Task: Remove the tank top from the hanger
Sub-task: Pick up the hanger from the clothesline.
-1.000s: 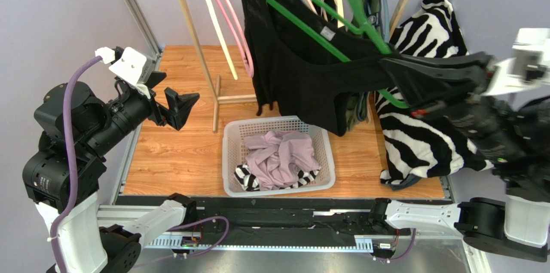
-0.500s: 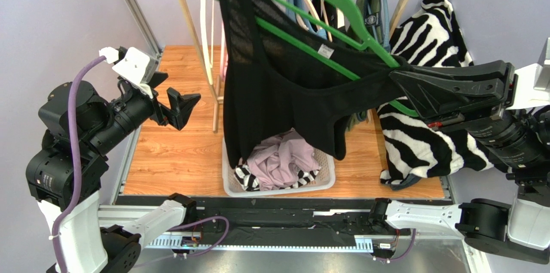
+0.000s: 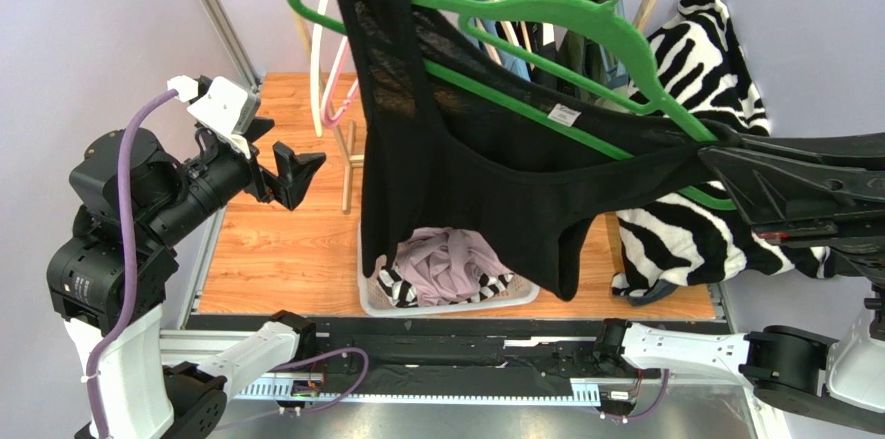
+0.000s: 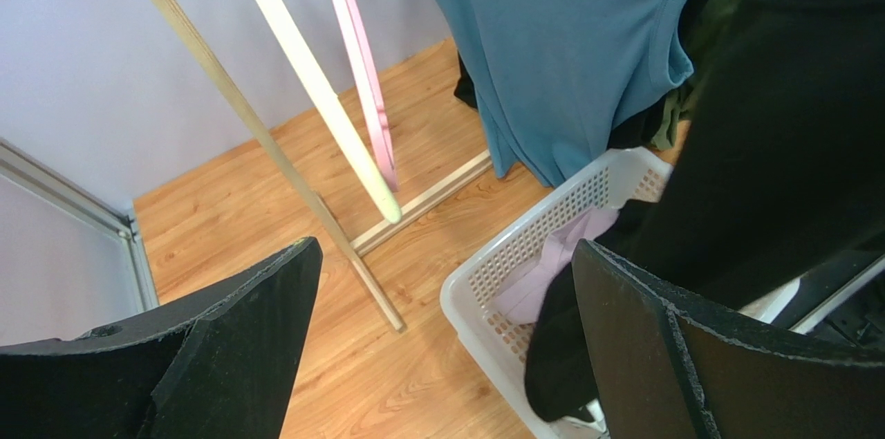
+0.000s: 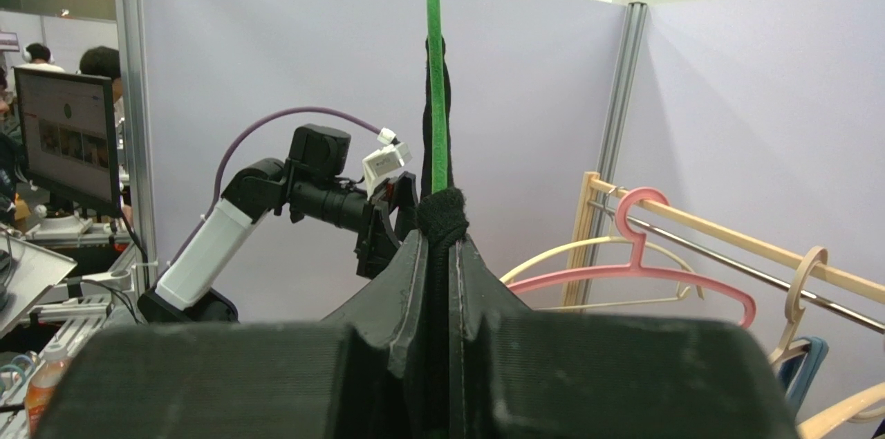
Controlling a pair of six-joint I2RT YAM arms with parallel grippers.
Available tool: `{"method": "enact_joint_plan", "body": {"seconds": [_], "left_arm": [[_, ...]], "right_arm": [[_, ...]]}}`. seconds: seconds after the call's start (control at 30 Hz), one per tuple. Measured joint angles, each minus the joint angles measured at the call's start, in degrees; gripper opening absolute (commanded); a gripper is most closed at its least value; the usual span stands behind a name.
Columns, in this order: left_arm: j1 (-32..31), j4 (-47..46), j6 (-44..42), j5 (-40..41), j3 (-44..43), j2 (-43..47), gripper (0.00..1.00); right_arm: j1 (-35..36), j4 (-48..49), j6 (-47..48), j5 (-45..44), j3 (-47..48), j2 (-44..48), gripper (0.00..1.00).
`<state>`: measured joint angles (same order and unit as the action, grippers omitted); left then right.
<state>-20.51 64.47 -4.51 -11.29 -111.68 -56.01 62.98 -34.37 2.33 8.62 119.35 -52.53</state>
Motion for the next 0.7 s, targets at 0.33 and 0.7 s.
{"method": "enact_joint_plan", "body": {"seconds": [0.33, 0.7], "left_arm": [[0.02, 0.09, -1.57, -2.67, -0.35, 0.44, 0.99], [0.02, 4.55, -14.34, -19.93, -2.89, 3.61, 0.99]], "right_arm": [[0.0, 0.28, 0.52, -3.65, -7.34, 0.42, 0.0], [0.0, -6.25, 0.44, -4.42, -24.13, -1.38, 0.0]]}}
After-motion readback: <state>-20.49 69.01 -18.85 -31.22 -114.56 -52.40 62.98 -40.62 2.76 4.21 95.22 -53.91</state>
